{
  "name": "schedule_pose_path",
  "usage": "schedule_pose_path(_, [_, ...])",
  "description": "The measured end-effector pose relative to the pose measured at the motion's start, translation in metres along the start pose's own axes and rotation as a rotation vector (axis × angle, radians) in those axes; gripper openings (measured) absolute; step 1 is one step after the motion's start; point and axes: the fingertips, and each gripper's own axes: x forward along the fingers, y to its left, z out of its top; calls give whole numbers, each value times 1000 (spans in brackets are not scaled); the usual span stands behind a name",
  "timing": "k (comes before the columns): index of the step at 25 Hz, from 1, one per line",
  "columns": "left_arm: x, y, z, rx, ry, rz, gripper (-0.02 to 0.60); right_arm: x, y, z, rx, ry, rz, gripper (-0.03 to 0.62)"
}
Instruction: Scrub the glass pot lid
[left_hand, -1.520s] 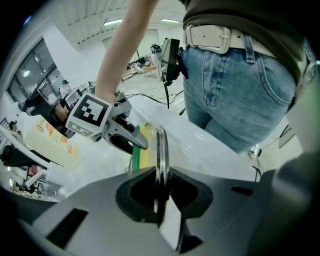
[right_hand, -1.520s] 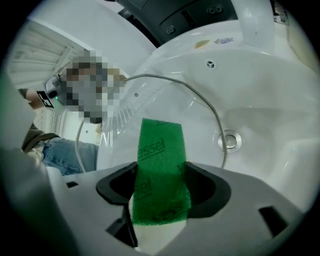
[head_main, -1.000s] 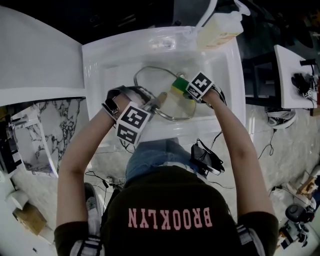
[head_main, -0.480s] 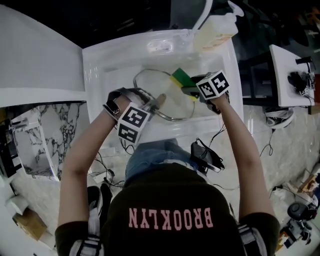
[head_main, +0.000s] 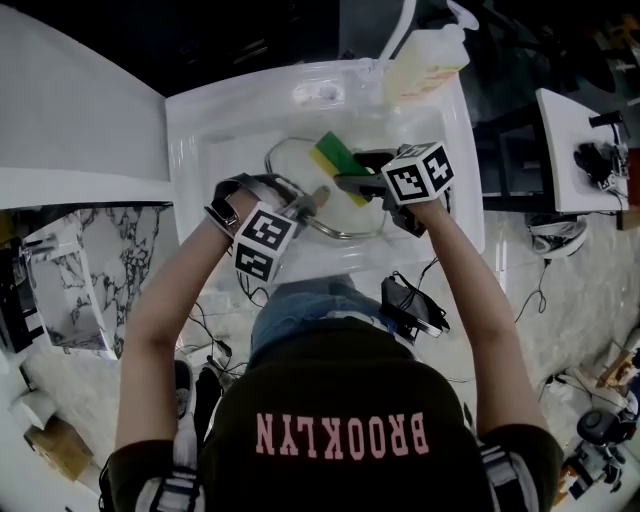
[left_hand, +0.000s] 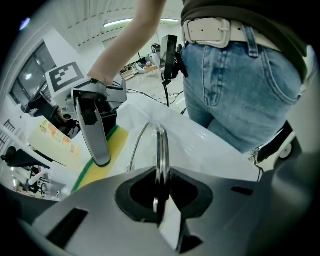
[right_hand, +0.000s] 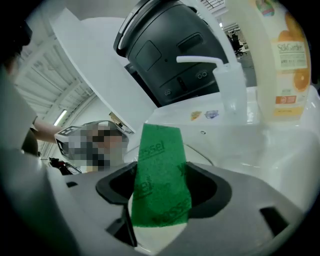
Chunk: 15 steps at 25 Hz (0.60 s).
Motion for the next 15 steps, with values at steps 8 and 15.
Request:
schedule_pose_path(8, [2,-2,0,-1,7,-3,38,55,18,-6,-92,102,45,287])
schedule_pose_path(15, [3,-1,-1,3,11,-13,37,89,21,-22,-281,243,70,287])
